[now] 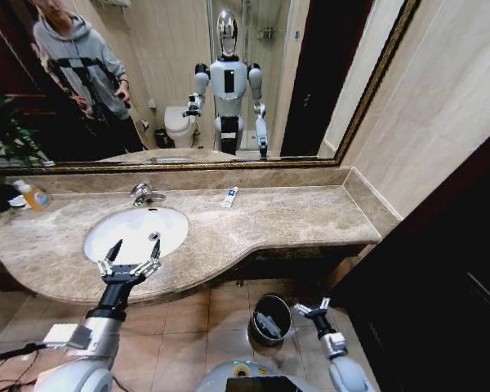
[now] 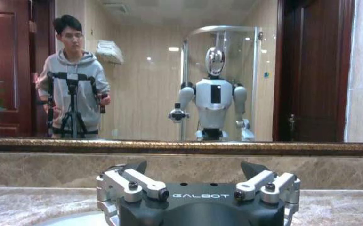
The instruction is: Pick up the trash from the sink and place it in the trash bin.
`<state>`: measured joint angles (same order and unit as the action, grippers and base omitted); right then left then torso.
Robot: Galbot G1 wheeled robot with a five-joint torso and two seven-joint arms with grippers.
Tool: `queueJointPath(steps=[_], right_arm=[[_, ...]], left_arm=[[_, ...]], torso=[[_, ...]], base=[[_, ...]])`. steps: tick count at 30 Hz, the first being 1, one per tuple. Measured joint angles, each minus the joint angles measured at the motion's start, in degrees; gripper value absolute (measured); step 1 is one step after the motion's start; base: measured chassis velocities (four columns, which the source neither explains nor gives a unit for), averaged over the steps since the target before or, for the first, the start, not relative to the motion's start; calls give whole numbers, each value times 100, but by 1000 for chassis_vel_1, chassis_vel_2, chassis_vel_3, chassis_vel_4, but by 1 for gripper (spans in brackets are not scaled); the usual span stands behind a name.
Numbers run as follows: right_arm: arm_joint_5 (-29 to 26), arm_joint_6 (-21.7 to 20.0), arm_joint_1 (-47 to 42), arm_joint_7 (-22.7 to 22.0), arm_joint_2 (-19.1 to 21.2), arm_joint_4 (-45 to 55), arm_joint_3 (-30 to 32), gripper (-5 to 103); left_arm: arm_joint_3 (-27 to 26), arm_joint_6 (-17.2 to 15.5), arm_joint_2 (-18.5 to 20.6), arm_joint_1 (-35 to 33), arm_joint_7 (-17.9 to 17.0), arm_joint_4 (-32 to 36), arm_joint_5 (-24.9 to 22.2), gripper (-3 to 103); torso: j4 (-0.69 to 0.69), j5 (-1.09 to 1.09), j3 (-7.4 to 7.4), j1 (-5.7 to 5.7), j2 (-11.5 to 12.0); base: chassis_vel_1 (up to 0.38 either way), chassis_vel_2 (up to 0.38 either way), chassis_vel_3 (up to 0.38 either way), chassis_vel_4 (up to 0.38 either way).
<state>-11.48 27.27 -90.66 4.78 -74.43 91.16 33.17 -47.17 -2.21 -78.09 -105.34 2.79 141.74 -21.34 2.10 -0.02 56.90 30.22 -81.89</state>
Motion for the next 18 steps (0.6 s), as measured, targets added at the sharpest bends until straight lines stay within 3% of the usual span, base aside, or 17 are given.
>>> queueJointPath(steps=[2,6,8,9,12,14,18], right_arm=[[-129,-76,-74,37,-9,298,76,100],[-527,-582,-212,167,-18,1323,225,100],[-687,-1050,28,212,55,1942,200,100],[-687,-1050,28,212,55,1942,200,100],[-721,-1564,703,183,280,2149,-53,100],[-691,-1684,980,138,366,2141,-192,100],[-571,-2093,2274,-129,566,1728,-1030,100]], left_arm=[[0,0,0,0,0,0,0,100],[0,0,0,0,0,0,0,100],[0,0,0,0,0,0,0,100],[0,0,0,0,0,0,0,100],[0,0,0,0,0,0,0,100],[0,0,0,0,0,0,0,100],[0,0,0,0,1,0,0,100]], torso=[[0,3,0,0,0],[-1,1,0,0,0],[-1,-1,0,0,0],[-1,-1,0,0,0],[1,1,0,0,0],[1,2,1,1,0],[2,1,1,1,0]], base=[[0,0,0,0],[0,0,0,0],[0,0,0,0],[0,0,0,0],[0,0,0,0],[0,0,0,0],[0,0,0,0]])
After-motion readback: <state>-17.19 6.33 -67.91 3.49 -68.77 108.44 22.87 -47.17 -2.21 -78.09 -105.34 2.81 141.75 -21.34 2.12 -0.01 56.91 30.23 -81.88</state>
